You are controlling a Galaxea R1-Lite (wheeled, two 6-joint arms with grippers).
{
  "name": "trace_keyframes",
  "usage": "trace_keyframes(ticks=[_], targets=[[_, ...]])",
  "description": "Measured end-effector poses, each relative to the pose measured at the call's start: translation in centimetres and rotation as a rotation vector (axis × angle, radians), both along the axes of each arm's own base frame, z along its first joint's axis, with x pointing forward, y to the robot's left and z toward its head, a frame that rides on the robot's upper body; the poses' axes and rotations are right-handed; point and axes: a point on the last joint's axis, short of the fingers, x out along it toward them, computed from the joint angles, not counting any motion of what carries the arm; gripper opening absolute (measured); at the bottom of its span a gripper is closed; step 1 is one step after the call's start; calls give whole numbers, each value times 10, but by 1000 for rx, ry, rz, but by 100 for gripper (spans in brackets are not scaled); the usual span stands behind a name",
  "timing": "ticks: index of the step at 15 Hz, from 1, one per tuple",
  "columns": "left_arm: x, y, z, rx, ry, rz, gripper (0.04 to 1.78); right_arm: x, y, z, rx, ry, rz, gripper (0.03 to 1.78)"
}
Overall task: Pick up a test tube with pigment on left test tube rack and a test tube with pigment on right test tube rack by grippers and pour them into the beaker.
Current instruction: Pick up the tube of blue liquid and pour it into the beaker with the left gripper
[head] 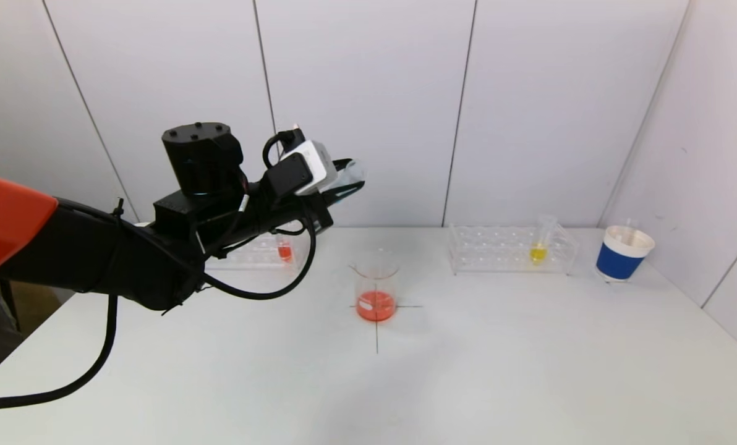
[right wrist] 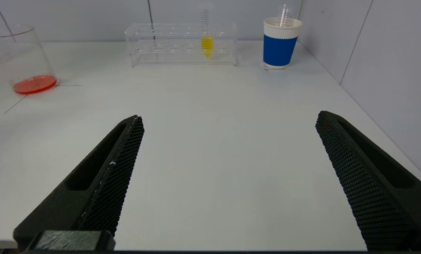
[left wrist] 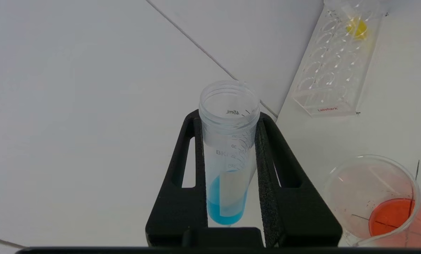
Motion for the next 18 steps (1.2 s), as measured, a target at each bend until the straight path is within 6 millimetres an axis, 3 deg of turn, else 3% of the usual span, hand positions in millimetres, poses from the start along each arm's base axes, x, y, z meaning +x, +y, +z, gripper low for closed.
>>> trace_keyframes(ticks=[18], targets=[[4,-8,-28,92,-212,-89,43,0,0,0,0,0,0,177]])
